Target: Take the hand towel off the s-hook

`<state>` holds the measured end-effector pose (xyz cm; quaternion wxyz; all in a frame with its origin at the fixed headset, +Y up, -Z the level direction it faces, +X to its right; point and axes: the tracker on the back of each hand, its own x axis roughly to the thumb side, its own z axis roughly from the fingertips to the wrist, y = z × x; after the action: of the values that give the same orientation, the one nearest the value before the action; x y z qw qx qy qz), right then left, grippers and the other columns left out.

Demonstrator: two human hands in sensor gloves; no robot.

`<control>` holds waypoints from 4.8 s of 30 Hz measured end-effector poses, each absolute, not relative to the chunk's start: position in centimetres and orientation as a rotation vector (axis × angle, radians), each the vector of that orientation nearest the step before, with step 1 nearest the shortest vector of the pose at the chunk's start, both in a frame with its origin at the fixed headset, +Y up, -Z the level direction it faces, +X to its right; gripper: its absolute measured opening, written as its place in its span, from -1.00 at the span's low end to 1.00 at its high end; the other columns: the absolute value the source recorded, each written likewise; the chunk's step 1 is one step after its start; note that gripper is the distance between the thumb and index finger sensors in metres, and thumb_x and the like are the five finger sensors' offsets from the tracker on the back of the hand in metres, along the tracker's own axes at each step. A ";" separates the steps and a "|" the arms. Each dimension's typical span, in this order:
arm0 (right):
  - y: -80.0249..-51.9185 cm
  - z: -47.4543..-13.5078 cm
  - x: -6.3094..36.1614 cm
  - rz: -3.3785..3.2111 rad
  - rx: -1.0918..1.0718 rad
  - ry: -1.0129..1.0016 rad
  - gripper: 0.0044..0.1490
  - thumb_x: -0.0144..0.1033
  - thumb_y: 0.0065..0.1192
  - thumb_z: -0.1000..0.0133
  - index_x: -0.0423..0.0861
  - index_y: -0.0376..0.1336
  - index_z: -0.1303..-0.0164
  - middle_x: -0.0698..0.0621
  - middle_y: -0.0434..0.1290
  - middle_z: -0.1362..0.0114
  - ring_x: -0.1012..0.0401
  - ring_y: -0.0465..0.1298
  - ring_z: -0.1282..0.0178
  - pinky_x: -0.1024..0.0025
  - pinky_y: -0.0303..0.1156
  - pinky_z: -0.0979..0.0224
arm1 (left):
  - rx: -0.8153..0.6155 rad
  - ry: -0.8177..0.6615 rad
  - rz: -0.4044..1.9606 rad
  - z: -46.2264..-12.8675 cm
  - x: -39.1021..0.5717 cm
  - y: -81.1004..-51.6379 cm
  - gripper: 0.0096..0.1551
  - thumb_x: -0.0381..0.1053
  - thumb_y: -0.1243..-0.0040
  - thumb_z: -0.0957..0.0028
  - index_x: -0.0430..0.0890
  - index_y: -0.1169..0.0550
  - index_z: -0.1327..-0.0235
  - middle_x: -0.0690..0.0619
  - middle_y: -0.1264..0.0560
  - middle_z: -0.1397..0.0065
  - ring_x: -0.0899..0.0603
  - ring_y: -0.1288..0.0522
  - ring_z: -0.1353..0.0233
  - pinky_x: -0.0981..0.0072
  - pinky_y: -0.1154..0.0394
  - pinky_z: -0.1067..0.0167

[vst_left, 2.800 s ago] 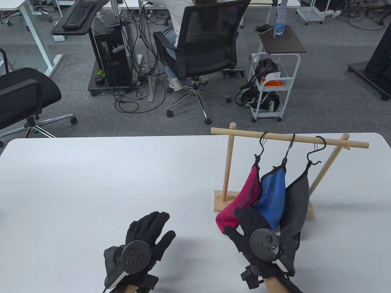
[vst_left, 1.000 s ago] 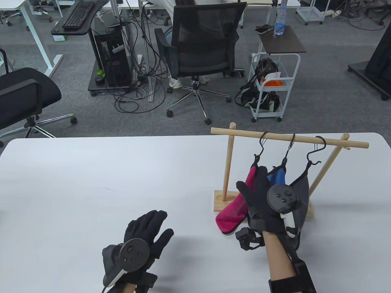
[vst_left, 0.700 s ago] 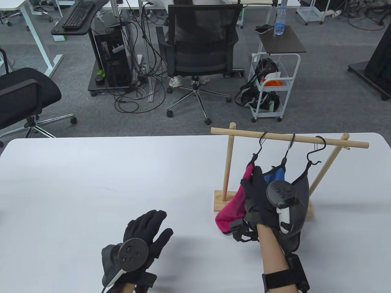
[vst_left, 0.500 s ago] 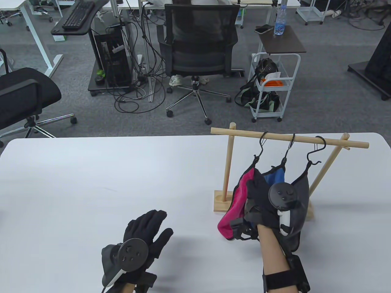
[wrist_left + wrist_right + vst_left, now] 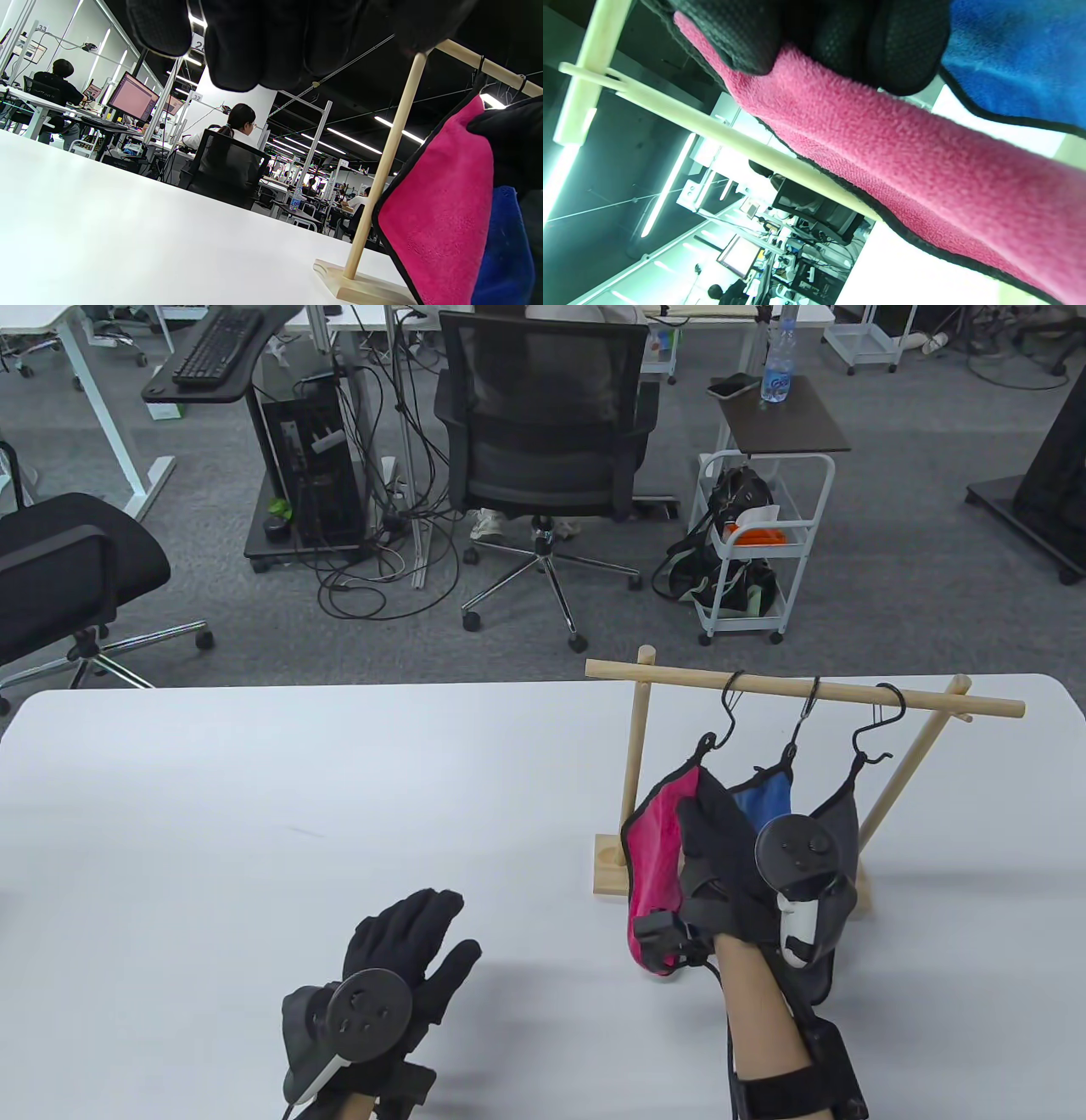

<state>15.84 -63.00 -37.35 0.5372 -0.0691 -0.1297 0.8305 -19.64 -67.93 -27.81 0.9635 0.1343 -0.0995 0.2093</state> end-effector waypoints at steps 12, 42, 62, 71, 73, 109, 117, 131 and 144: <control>-62.9 -37.3 12.1 2.006 -0.042 -0.260 -0.52 -0.37 0.14 -0.41 0.01 0.21 -0.56 -0.19 0.46 -0.45 -0.03 0.57 -0.26 0.05 0.43 -0.39 | 0.279 -0.197 0.427 -27.8 -19.8 -67.9 -0.28 0.39 0.02 -0.24 0.10 -0.37 -0.61 -0.07 -0.41 -0.66 -0.29 -0.43 -0.60 -0.34 -0.26 -0.54; -70.8 -40.2 6.1 2.278 0.054 0.127 -0.51 -0.36 0.13 -0.42 0.08 0.20 -0.58 -0.22 0.37 -0.58 -0.11 0.49 -0.43 -0.04 0.36 -0.49 | 0.277 -0.196 0.426 -27.8 -19.8 -67.9 -0.28 0.38 0.02 -0.25 0.09 -0.37 -0.61 -0.07 -0.41 -0.66 -0.29 -0.42 -0.61 -0.33 -0.26 -0.55; -74.9 -39.6 1.9 2.465 0.299 0.523 -0.36 -0.22 0.20 -0.41 -0.05 0.13 -0.69 -0.32 0.24 -0.70 -0.25 0.32 -0.60 -0.16 0.25 -0.58 | 0.267 -0.201 0.417 -27.9 -19.7 -67.8 -0.28 0.39 0.02 -0.24 0.10 -0.38 -0.61 -0.08 -0.41 -0.66 -0.30 -0.43 -0.60 -0.34 -0.27 -0.54; -74.7 -39.5 1.8 2.459 0.332 0.551 -0.23 -0.10 0.24 -0.37 -0.09 0.08 -0.73 -0.36 0.18 -0.73 -0.29 0.27 -0.63 -0.20 0.21 -0.59 | 0.261 -0.199 0.410 -27.9 -19.7 -67.8 -0.28 0.39 0.01 -0.24 0.10 -0.38 -0.61 -0.08 -0.42 -0.66 -0.29 -0.43 -0.60 -0.34 -0.27 -0.54; -74.4 -39.4 2.0 2.447 0.331 0.529 -0.24 -0.09 0.24 -0.37 -0.09 0.08 -0.73 -0.36 0.19 -0.72 -0.28 0.27 -0.63 -0.20 0.22 -0.59 | 0.259 -0.199 0.407 -27.9 -19.7 -67.8 -0.28 0.39 0.01 -0.23 0.10 -0.38 -0.60 -0.08 -0.42 -0.65 -0.29 -0.43 -0.60 -0.33 -0.27 -0.54; -61.1 -33.9 17.3 2.485 0.106 -0.137 -0.24 -0.07 0.30 -0.33 -0.07 0.13 -0.70 -0.33 0.23 -0.71 -0.25 0.31 -0.61 -0.18 0.24 -0.58 | 0.236 -0.214 0.393 -27.9 -19.2 -68.0 -0.28 0.39 0.01 -0.24 0.10 -0.38 -0.60 -0.08 -0.42 -0.65 -0.29 -0.43 -0.60 -0.33 -0.27 -0.54; -60.8 -33.2 22.0 2.373 -0.094 -0.330 -0.20 -0.04 0.30 -0.32 -0.07 0.12 -0.71 -0.32 0.21 -0.71 -0.25 0.30 -0.62 -0.18 0.23 -0.59 | 0.235 -0.213 0.393 -27.9 -19.2 -68.0 -0.28 0.38 0.01 -0.23 0.10 -0.39 -0.60 -0.07 -0.42 -0.65 -0.29 -0.44 -0.60 -0.33 -0.27 -0.54; -63.9 -35.8 24.1 2.220 -0.288 -0.304 -0.05 0.03 0.24 -0.34 -0.09 -0.09 -0.80 -0.34 0.09 -0.77 -0.25 0.29 -0.63 -0.16 0.23 -0.60 | 0.222 -0.198 0.384 -28.0 -19.3 -68.0 -0.29 0.38 0.01 -0.24 0.10 -0.39 -0.60 -0.08 -0.42 -0.65 -0.29 -0.44 -0.60 -0.34 -0.28 -0.53; -64.4 -38.9 23.4 2.205 -0.422 -0.279 -0.34 -0.23 0.21 -0.38 -0.06 0.09 -0.68 -0.25 0.35 -0.57 -0.10 0.49 -0.38 -0.03 0.35 -0.49 | 0.216 -0.191 0.379 -28.1 -19.3 -68.0 -0.28 0.38 0.01 -0.23 0.10 -0.39 -0.60 -0.08 -0.42 -0.65 -0.29 -0.44 -0.60 -0.33 -0.28 -0.54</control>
<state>23.45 -64.36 -38.89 0.4255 -0.1687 -0.1116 0.8821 -19.32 -68.04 -28.13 0.9718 0.1069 -0.0946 0.1877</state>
